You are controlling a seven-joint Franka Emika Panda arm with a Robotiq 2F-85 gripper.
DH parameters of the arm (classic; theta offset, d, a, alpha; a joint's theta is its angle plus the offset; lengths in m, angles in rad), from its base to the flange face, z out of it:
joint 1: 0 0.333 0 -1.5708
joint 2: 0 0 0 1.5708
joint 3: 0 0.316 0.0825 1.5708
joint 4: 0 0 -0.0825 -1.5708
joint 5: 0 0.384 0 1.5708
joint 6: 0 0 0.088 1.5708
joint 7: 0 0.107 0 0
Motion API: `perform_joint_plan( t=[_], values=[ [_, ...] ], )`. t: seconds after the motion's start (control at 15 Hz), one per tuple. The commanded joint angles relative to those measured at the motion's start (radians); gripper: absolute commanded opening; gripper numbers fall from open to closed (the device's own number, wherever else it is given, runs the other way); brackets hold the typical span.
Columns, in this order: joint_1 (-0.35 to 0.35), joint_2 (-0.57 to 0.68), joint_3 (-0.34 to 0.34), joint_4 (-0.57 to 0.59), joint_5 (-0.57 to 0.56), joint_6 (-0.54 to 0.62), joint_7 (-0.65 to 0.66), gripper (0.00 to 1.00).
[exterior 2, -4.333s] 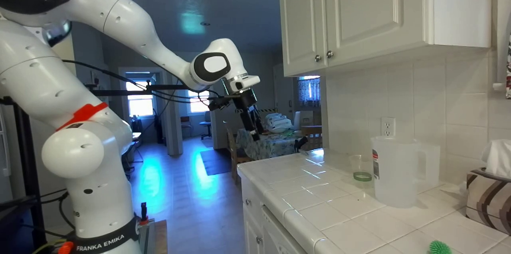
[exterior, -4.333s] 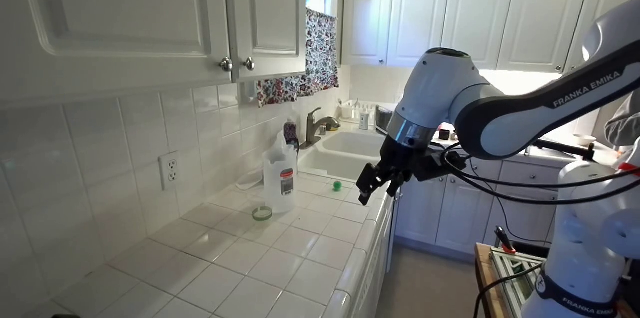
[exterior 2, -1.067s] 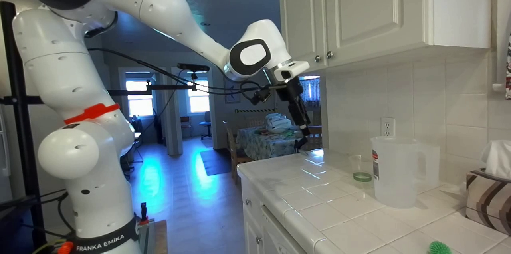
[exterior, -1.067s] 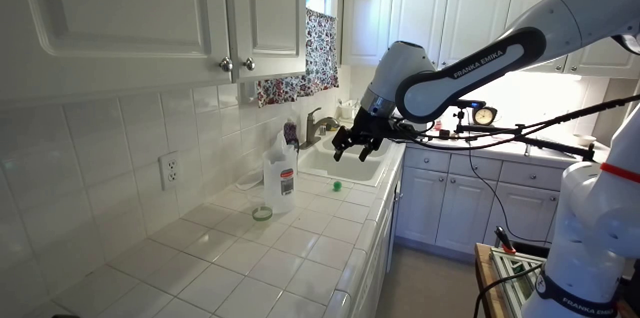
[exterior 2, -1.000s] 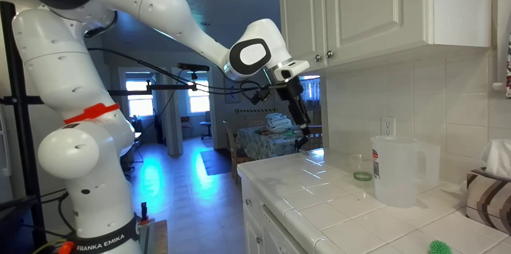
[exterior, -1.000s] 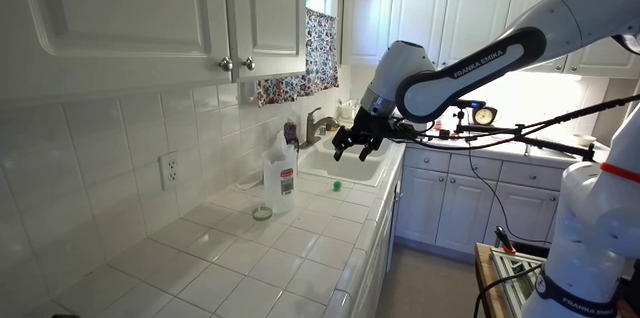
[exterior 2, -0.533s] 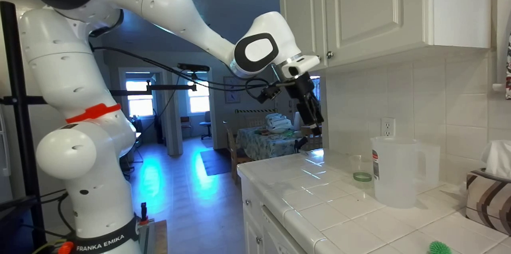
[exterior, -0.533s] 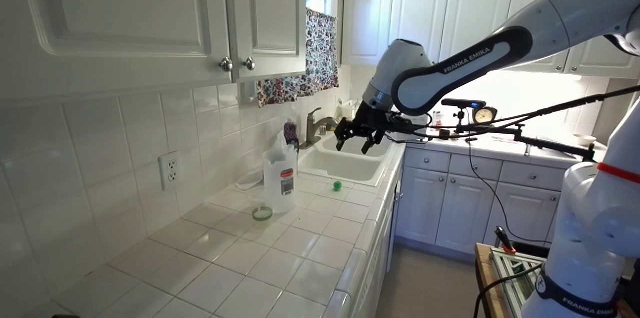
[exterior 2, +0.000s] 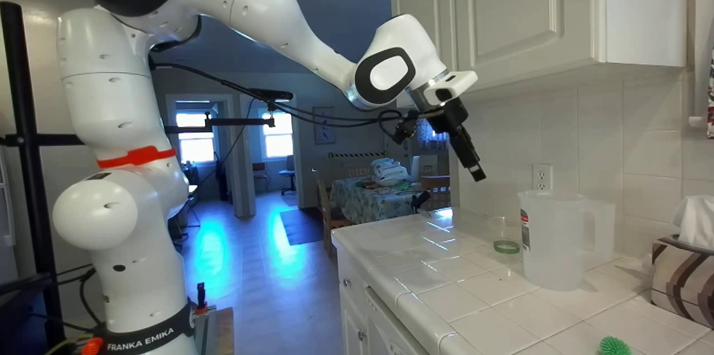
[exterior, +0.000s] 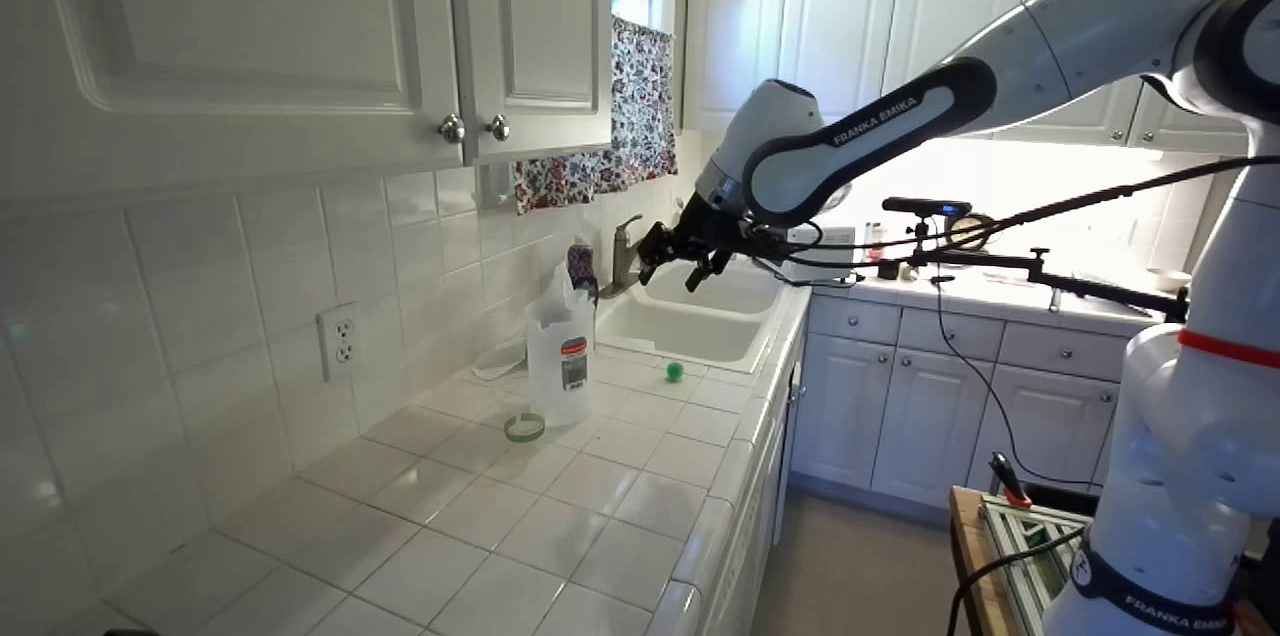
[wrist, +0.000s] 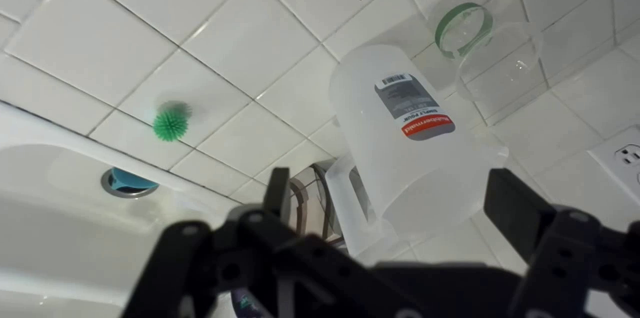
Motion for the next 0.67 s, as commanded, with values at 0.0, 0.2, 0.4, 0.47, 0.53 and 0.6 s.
perform_joint_plan(
  t=[0.0, 0.2, 0.4, 0.47, 0.53, 0.6],
  values=[
    [0.017, 0.017, -0.018, 0.017, 0.004, 0.003, -0.02, 1.0],
    [0.019, 0.027, -0.02, 0.024, 0.003, 0.003, -0.021, 1.0],
    [0.019, 0.026, -0.02, 0.024, 0.003, 0.003, -0.021, 1.0],
    [0.022, 0.036, -0.022, 0.039, 0.023, -0.019, -0.038, 1.0],
    [0.02, 0.055, -0.025, 0.061, 0.027, -0.029, -0.036, 1.0],
    [0.019, 0.065, -0.029, 0.071, 0.03, -0.033, -0.045, 1.0]
  ],
)
